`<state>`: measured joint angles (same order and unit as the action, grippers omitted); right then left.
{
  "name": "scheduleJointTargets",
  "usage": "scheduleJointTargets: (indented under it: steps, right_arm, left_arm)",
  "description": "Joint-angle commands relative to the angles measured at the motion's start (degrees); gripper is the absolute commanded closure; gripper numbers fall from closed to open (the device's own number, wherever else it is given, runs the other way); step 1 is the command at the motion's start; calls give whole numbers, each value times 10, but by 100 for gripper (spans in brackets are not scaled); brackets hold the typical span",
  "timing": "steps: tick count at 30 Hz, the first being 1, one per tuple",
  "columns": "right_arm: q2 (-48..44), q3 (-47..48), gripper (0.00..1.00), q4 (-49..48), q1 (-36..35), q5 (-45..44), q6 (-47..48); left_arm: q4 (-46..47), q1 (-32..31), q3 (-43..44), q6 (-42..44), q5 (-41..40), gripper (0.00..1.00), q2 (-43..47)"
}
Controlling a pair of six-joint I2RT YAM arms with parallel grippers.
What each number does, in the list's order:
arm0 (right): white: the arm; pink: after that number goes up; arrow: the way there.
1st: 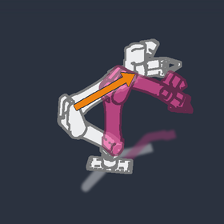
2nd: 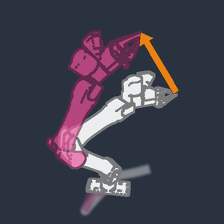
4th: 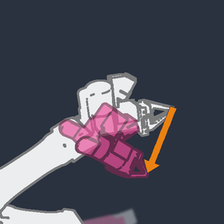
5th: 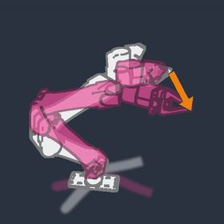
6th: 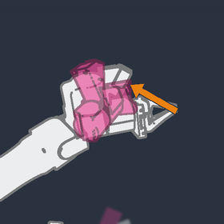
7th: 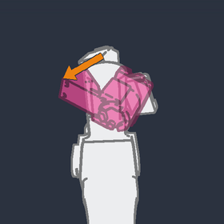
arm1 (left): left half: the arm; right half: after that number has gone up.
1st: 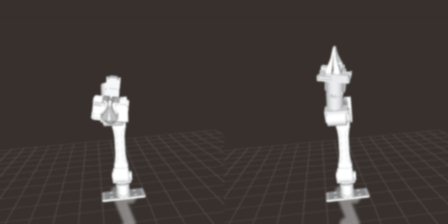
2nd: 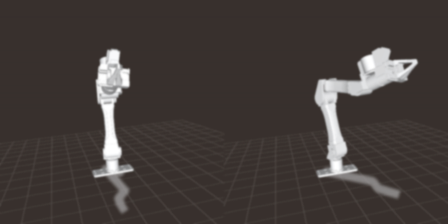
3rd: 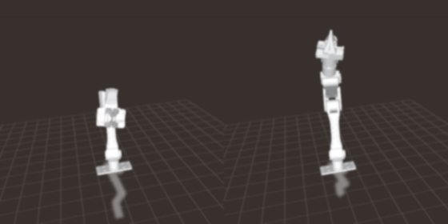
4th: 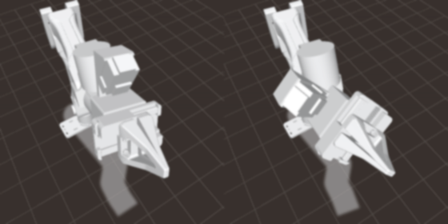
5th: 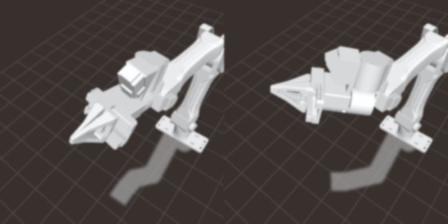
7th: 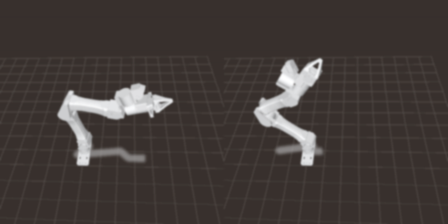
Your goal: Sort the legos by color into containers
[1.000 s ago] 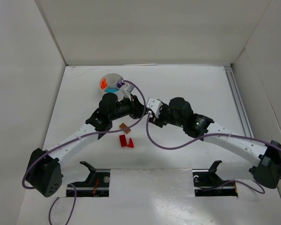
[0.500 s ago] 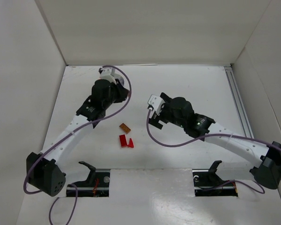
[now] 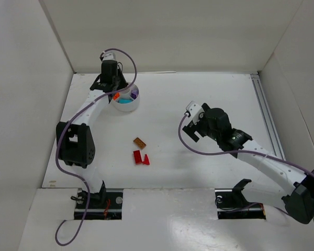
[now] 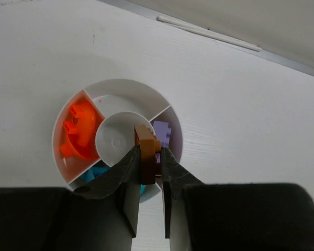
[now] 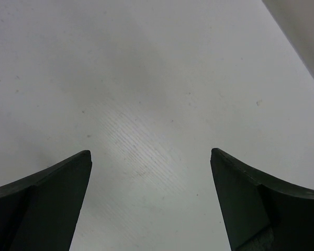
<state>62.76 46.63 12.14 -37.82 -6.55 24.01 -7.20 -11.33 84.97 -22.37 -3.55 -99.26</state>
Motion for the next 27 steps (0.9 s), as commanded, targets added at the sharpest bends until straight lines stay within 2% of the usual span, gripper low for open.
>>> scheduleJointTargets:
  steps: [1,5,11,12,14,17,18,23,24,26,27]
  right_arm:
    - [9,0,0,-5,32,26,-12]
    - [35,0,0,-17,57,65,-6]
    - [64,11,0,-22,69,90,0]
    - [64,11,0,-22,69,97,5]
    - [70,11,0,-29,69,108,5]
    - [70,11,0,-29,69,116,5]
    - [70,11,0,-29,69,123,5]
    - [70,0,0,-42,63,130,0]
    - [75,0,0,-50,44,130,0]
    - [92,0,0,-58,22,116,0]
    - [102,8,0,-58,10,109,0]
  left_arm:
    - [-11,9,34,16,-3,100,-17]
    - [-25,9,67,22,-15,100,-44]
    - [-35,9,67,22,-33,100,-56]
    - [-42,9,67,22,-33,98,-56]
    - [-48,9,67,22,-33,84,-56]
    - [-55,9,67,16,-38,73,-56]
    - [-55,9,62,16,-38,62,-51]
    - [-73,9,55,16,-44,45,-32]
    - [-73,9,55,16,-36,41,-22]
    - [-73,9,30,11,-29,31,10]
    - [-73,9,18,11,-23,21,24]
